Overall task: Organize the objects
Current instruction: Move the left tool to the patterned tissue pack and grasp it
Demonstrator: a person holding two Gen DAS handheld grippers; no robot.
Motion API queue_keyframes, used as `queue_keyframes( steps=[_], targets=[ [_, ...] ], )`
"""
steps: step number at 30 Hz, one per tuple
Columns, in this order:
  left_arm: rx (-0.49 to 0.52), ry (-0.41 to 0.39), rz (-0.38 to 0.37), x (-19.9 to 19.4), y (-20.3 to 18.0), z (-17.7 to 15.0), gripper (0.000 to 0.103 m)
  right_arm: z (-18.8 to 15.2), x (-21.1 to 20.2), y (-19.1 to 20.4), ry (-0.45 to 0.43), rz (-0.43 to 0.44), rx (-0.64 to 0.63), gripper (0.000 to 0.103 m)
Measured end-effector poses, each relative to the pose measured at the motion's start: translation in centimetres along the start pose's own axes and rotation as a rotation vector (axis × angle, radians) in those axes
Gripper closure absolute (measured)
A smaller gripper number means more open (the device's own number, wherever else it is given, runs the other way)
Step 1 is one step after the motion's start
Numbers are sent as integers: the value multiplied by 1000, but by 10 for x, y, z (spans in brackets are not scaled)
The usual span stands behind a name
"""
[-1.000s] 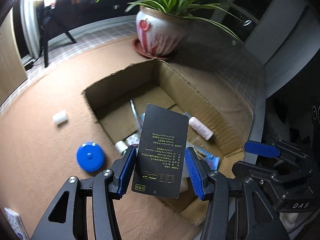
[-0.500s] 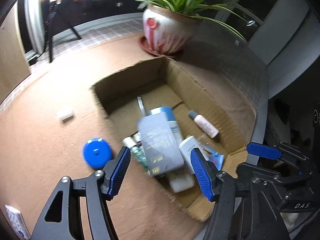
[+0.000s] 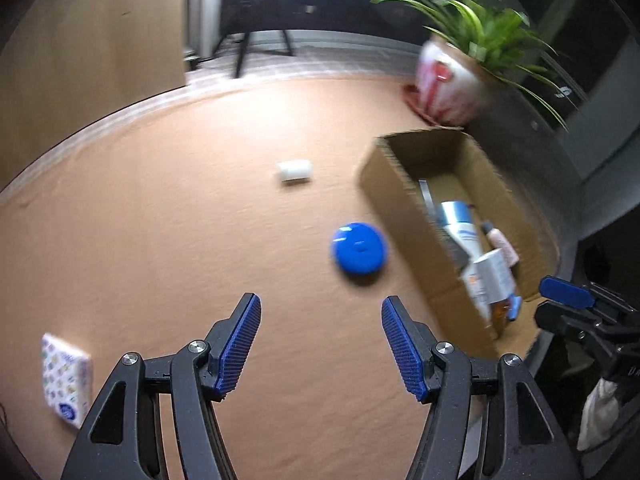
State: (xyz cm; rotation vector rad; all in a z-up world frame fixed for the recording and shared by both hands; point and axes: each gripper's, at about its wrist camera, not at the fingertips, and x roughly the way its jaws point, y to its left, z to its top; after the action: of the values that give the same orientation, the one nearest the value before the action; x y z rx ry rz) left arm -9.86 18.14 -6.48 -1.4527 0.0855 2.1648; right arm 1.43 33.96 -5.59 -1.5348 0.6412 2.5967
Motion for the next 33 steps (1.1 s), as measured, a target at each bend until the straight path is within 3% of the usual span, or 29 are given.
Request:
queue_keyframes(
  steps=[8, 18, 29, 33],
  targets=[
    [-114, -26, 94, -19, 75, -21, 36, -1, 20, 46, 36, 44, -70, 47],
    [-313, -56, 207, -52, 195, -62, 36, -3, 58, 104, 94, 105, -145, 47],
    [-435, -24, 107, -50, 256, -100, 37, -9, 93, 151, 129, 71, -242, 47],
    [-437, -5, 71, -44, 258, -108, 50, -9, 94, 162, 107, 23, -278, 47]
  ],
)
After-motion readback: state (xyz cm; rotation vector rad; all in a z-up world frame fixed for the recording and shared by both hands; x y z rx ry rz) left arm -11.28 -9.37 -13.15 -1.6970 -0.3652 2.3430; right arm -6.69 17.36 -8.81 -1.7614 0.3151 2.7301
